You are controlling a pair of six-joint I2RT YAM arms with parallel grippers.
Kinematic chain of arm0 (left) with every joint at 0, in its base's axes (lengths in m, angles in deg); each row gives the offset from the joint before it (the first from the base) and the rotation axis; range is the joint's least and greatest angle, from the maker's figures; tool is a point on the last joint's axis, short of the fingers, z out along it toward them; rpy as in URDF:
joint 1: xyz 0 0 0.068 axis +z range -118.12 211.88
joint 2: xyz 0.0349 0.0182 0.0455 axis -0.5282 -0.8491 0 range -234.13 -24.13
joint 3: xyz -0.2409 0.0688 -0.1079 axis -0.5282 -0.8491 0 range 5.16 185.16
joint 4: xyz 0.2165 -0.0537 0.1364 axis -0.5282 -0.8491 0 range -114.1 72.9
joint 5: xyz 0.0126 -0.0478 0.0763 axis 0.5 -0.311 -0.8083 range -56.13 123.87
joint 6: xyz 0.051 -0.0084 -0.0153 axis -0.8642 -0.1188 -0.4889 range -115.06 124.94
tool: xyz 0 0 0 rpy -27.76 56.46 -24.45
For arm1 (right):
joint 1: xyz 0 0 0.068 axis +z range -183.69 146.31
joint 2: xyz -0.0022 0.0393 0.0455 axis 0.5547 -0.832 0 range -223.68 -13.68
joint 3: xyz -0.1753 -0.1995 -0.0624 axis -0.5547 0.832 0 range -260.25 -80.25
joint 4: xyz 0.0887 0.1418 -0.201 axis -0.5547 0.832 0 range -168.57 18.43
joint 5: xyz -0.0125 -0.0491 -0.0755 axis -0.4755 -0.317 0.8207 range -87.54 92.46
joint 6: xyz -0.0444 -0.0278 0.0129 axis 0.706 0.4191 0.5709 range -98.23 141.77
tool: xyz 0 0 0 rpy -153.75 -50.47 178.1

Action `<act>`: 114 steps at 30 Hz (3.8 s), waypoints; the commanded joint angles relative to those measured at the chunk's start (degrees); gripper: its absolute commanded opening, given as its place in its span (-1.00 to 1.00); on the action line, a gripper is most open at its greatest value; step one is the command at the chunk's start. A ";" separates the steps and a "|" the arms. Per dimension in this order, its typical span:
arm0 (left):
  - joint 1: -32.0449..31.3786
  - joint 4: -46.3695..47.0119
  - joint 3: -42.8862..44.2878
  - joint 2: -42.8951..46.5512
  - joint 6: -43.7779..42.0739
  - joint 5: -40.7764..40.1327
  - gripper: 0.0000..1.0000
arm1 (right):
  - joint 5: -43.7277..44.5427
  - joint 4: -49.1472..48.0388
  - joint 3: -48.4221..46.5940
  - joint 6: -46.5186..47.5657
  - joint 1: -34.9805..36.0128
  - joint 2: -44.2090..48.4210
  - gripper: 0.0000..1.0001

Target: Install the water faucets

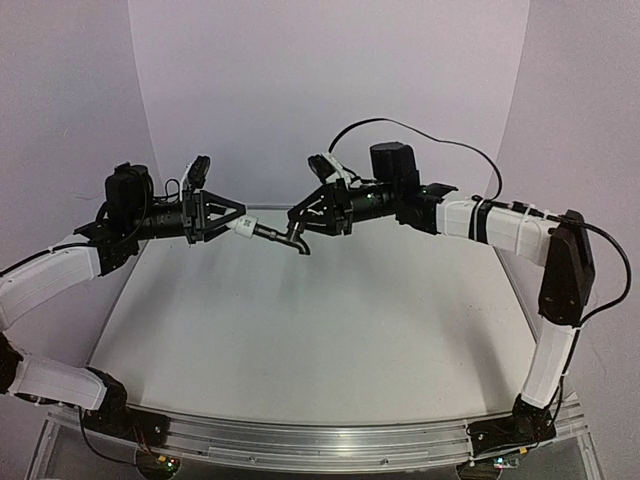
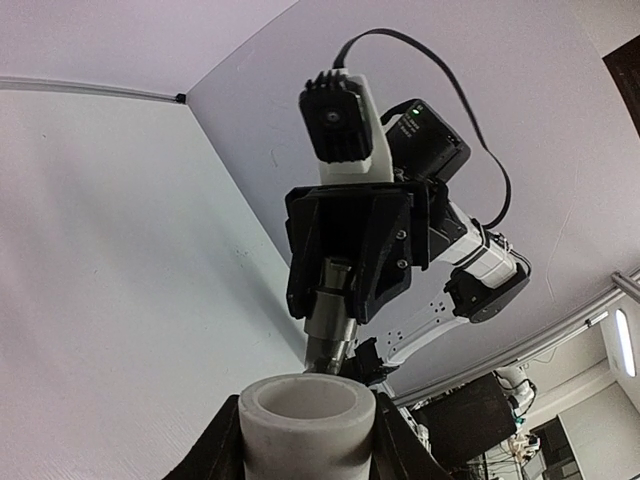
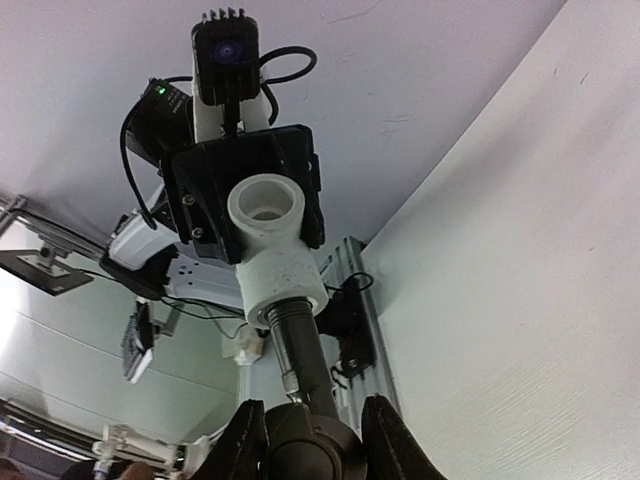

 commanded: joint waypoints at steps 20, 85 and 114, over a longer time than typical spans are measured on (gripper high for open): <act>-0.35 7.46 0.15 0.10 7.60 -2.96 -1.00 | 3.28 -23.40 12.44 -26.75 -9.56 -2.82 0.41; 2.89 12.20 -0.84 1.39 19.27 0.25 -1.00 | 52.37 -40.93 24.31 114.94 14.32 6.69 0.09; 2.88 6.23 1.78 1.21 9.92 -1.22 -1.00 | 18.88 -18.51 11.26 18.58 5.96 12.56 -1.00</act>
